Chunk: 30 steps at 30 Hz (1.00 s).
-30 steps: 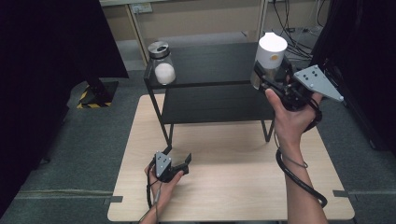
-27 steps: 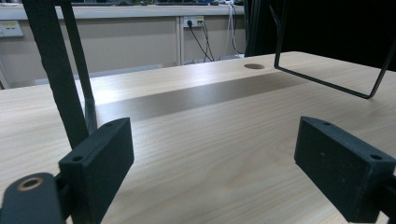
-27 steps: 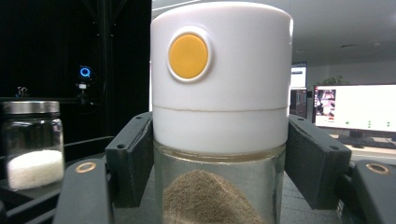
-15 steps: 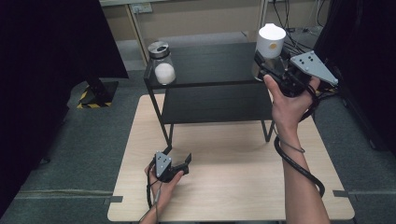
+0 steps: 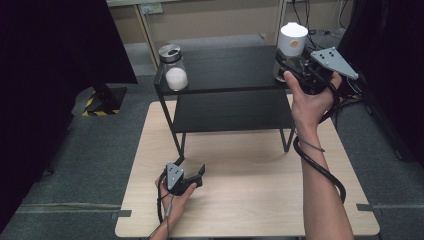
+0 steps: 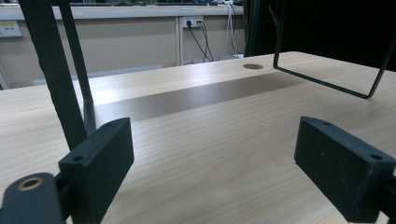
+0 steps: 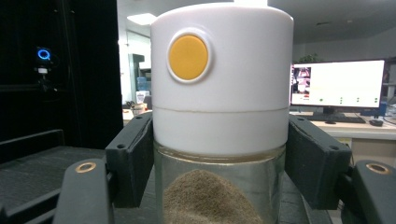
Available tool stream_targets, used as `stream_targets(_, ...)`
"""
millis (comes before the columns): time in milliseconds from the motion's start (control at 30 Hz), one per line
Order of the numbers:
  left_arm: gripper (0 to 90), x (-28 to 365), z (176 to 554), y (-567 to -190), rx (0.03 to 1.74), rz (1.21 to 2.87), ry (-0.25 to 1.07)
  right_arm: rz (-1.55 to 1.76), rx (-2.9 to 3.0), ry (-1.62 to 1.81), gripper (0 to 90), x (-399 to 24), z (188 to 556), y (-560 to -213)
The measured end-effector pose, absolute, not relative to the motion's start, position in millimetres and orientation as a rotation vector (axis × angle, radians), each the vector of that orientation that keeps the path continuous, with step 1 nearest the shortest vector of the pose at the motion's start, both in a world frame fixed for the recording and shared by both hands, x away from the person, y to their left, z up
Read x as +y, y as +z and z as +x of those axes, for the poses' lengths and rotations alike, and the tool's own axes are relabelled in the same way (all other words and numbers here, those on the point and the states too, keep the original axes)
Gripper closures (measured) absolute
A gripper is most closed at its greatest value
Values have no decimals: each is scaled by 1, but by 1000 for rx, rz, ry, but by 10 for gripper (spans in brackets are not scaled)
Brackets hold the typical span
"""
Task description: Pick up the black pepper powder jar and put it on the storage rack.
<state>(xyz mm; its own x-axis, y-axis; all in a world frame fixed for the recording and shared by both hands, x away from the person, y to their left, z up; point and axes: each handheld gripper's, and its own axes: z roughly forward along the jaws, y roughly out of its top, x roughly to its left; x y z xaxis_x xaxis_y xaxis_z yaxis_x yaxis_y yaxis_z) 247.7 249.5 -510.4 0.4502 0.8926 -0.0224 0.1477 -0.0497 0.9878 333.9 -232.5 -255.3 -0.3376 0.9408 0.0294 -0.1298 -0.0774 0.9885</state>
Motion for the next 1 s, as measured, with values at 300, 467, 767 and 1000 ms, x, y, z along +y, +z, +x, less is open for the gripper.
stream_targets(300, 114, 249, 248, -510, 954, 1519, 789, 947, 1321, 1546, 308, -232, 335, -255)
stream_targets(467, 114, 249, 248, -510, 952, 1520, 790, 941, 1320, 1546, 307, -232, 335, -256)
stream_targets(767, 114, 249, 247, -510, 951, 1519, 790, 942, 1309, 1562, 297, -232, 335, -259)
stream_targets(1000, 114, 248, 248, -510, 950, 1520, 789, 950, 1276, 1599, 144, -234, 333, -259)
